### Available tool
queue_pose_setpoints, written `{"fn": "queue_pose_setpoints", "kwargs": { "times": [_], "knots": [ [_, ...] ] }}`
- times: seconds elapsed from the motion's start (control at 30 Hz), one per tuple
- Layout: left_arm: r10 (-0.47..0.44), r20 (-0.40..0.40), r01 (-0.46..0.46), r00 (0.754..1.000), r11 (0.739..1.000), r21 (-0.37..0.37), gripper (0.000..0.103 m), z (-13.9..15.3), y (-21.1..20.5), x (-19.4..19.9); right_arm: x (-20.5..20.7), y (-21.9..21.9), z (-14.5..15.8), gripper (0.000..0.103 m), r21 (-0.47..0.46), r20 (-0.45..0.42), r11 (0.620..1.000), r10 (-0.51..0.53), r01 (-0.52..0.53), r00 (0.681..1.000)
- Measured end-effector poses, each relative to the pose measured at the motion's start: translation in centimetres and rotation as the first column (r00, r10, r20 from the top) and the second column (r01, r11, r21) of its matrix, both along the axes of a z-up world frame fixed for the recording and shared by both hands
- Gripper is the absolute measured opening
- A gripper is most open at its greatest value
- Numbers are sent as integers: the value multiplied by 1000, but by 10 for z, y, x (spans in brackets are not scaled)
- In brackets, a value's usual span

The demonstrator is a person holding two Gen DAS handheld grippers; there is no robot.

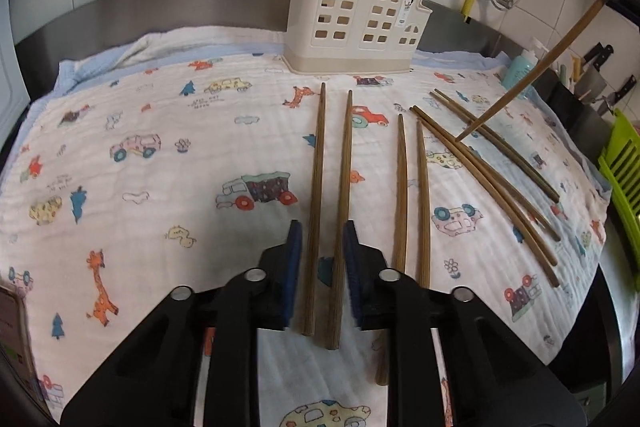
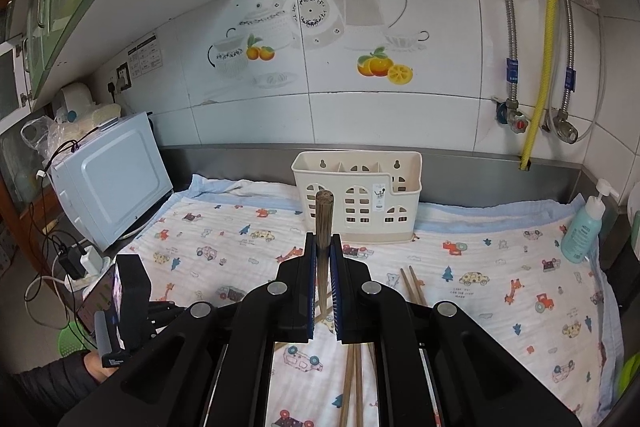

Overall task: Organize utensils
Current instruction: 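Lift the right tool's chopstick upright toward the holder while the left tool lifts its own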

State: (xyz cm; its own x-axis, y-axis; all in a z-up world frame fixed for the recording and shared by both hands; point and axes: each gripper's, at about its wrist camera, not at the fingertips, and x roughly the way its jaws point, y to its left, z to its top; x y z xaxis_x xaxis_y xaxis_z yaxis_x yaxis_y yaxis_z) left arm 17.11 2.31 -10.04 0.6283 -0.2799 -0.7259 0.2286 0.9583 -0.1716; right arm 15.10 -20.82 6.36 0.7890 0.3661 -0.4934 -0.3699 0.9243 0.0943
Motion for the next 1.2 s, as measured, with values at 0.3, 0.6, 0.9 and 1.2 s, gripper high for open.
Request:
{"fn": "queue_pose_setpoints", "kwargs": {
  "times": [0.3, 0.6, 0.9, 1.2],
  "knots": [
    [27, -34, -26, 999, 1000, 10, 17, -13, 3, 5, 0, -1, 1, 7, -2, 6, 1000, -1, 1, 1000],
    [37, -5, -36, 999, 991, 127, 7, -12, -13, 5, -1, -1, 4, 7, -2, 16, 1000, -3, 3, 1000],
    [7, 53, -9, 999, 999, 38, 5, 27, -6, 0, -4, -1, 18, 7, -11, 41, 1000, 2, -2, 999],
    [-11, 149, 13, 989, 1000, -15, 5, 84, -3, 11, 3, -2, 42, 7, -17, 77, 1000, 8, -7, 997]
  ]
}}
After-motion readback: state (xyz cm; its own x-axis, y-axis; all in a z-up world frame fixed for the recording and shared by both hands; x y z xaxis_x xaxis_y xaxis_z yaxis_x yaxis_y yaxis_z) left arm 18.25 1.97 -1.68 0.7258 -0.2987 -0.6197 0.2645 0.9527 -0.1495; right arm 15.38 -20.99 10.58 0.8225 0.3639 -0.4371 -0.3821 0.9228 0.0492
